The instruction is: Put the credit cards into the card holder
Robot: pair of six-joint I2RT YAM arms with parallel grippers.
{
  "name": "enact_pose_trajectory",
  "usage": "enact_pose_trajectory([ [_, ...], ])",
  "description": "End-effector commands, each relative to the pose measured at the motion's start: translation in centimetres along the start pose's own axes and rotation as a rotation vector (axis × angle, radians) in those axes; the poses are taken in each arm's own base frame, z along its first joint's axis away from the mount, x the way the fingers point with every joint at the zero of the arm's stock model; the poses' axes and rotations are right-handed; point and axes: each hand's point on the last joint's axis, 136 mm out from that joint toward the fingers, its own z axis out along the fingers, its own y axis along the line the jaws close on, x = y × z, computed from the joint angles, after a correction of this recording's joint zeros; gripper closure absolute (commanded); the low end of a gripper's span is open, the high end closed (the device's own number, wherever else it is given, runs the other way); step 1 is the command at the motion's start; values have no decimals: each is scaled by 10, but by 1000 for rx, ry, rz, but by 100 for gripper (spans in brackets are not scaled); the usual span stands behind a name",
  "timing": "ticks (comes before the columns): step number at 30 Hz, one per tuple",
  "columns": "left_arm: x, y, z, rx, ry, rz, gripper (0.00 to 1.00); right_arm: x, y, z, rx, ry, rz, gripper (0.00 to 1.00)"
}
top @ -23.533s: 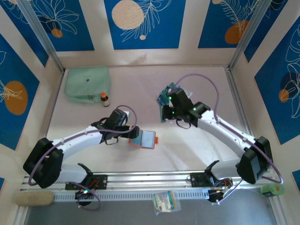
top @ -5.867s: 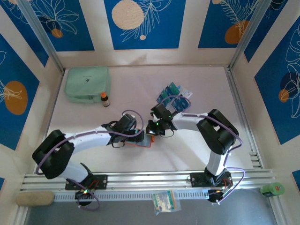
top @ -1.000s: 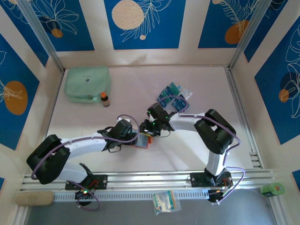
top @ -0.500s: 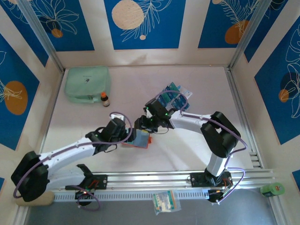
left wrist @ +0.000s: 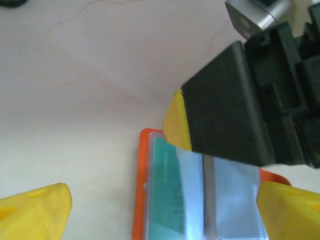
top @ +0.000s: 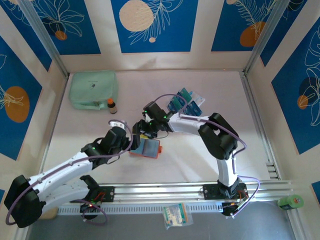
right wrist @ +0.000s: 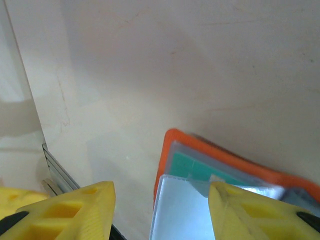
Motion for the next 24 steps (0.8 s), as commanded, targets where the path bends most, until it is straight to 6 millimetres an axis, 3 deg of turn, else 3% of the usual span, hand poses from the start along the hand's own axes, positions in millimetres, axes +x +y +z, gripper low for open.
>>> enact_pose_trajectory([
  [1, 13, 15, 4, -46, 31, 4, 5, 2, 9, 6, -21, 41, 18, 48],
  [13, 37, 22, 35, -89, 114, 26, 4, -4, 14, -4, -53, 37, 29, 48],
  [18, 39, 27, 44, -137, 133, 35, 4, -4, 15, -27, -47, -10, 3, 48],
  [21, 41, 29, 47, -151, 142, 33, 4, 4, 1, -45, 18, -40, -21, 48],
  [24, 43, 31, 48, -159, 145, 32, 4, 17, -28, -60, 149, -54, -43, 48],
])
